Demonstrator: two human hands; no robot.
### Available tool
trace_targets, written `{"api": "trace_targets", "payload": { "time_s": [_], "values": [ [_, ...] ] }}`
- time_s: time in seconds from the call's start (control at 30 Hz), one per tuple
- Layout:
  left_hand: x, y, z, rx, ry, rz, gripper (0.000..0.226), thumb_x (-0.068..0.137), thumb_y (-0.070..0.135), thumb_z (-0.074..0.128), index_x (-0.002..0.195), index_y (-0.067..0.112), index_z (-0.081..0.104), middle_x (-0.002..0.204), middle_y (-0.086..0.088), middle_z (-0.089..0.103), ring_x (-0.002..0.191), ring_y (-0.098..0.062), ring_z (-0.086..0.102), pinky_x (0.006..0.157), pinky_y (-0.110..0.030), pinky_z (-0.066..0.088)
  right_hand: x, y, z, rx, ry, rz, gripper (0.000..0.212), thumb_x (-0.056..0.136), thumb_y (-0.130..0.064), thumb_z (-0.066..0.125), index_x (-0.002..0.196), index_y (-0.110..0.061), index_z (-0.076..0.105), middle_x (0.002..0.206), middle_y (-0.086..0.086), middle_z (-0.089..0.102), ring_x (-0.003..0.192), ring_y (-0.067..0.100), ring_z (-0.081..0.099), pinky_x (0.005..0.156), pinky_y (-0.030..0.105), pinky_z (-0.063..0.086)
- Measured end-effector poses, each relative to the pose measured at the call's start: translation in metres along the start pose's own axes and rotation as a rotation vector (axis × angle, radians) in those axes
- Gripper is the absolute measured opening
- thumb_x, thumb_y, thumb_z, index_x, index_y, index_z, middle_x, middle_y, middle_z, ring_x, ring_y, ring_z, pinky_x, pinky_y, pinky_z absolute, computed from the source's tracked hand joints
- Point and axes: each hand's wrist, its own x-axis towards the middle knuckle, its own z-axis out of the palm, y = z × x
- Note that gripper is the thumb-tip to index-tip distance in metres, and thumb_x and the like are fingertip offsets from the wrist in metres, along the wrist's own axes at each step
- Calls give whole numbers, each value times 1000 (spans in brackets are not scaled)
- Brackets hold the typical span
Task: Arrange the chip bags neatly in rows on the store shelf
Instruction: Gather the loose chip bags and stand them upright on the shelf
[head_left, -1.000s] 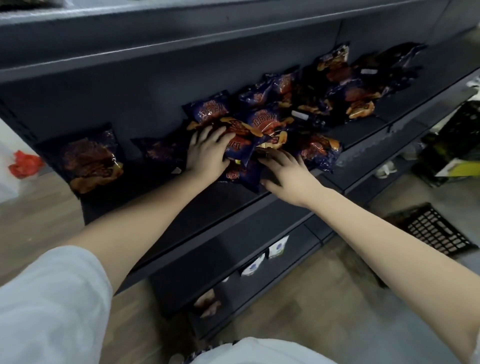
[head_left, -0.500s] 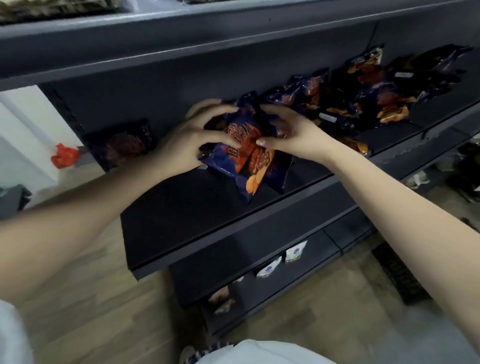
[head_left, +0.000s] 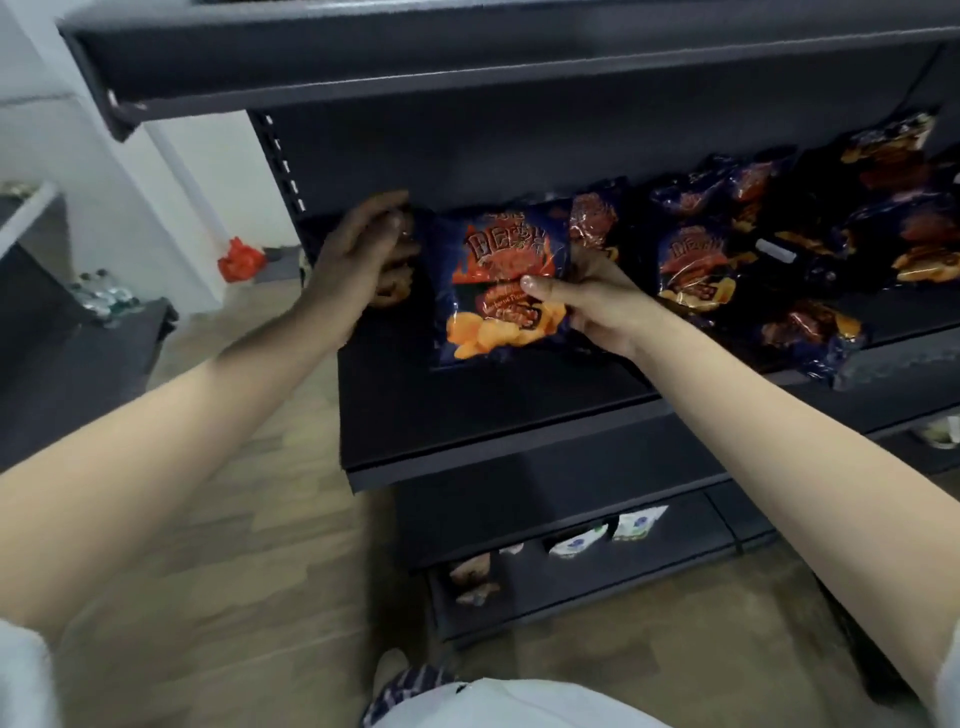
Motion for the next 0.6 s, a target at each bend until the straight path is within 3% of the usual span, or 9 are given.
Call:
{"api": "trace_targets", "payload": {
  "time_s": [0.03, 0.07, 0.13, 0.2, 0.27, 0.4, 0.53, 0.6],
  "values": [
    [-2, -3, -4, -130, 26, -127, 27, 98, 36, 42, 122, 27, 51, 115, 5, 62, 97, -7, 64, 95, -39, 48, 4, 0, 8, -6, 51, -29, 96, 47, -43, 90, 130, -13, 51, 122, 4, 65, 116, 19, 60, 102, 44, 45],
    [-6, -6, -6, -203, 6, -222, 40, 92, 53, 44, 120, 26, 52, 115, 3, 63, 98, -11, 65, 95, -40, 48, 7, 2, 16, -3, 87, -50, 88, 55, -38, 87, 131, -12, 49, 122, 3, 65, 115, 18, 60, 102, 44, 46],
    [-19, -17, -11, -89, -81, -308, 77, 69, 72, 59, 129, 26, 46, 123, 1, 60, 107, -13, 61, 95, -36, 46, 15, 7, 35, 2, 113, -72, 68, 71, -23, 79, 130, -12, 48, 122, 3, 64, 113, 17, 61, 101, 43, 46],
    [-32, -28, -9, 136, -147, -270, 89, 62, 64, 72, 136, 25, 41, 128, 4, 58, 114, -12, 55, 99, -35, 43, 20, 13, 52, 20, 107, -95, 59, 76, -13, 75, 129, -10, 49, 122, 7, 63, 113, 19, 61, 101, 43, 47],
    [-37, -43, -17, 139, -92, -245, 84, 59, 52, 78, 131, 19, 49, 121, 2, 63, 112, -15, 59, 99, -33, 44, 27, 18, 68, 28, 94, -108, 52, 79, -6, 72, 126, -7, 50, 121, 11, 63, 111, 23, 62, 99, 42, 48],
    [-46, -60, -37, 100, -47, -263, 44, 73, 21, 77, 114, 19, 60, 106, 3, 67, 97, -11, 64, 88, -23, 49, 39, 31, 91, -59, 84, -122, 48, 79, -3, 72, 123, -9, 53, 117, 11, 65, 109, 24, 63, 98, 44, 49],
    [-48, -85, -51, 57, 53, -364, 44, 71, 13, 79, 112, 10, 64, 110, -7, 68, 104, -23, 64, 97, -37, 48, 50, 49, 106, -110, 96, -106, 55, 81, -5, 71, 131, -9, 48, 110, 3, 67, 104, 14, 64, 93, 34, 51],
    [-44, -94, -54, 51, 116, -406, 41, 72, 7, 77, 111, 4, 63, 110, -11, 67, 103, -27, 63, 94, -37, 49, 53, 55, 109, -47, 115, -61, 63, 83, -6, 69, 139, -9, 40, 111, 3, 65, 104, 14, 63, 93, 33, 51]
  ]
}}
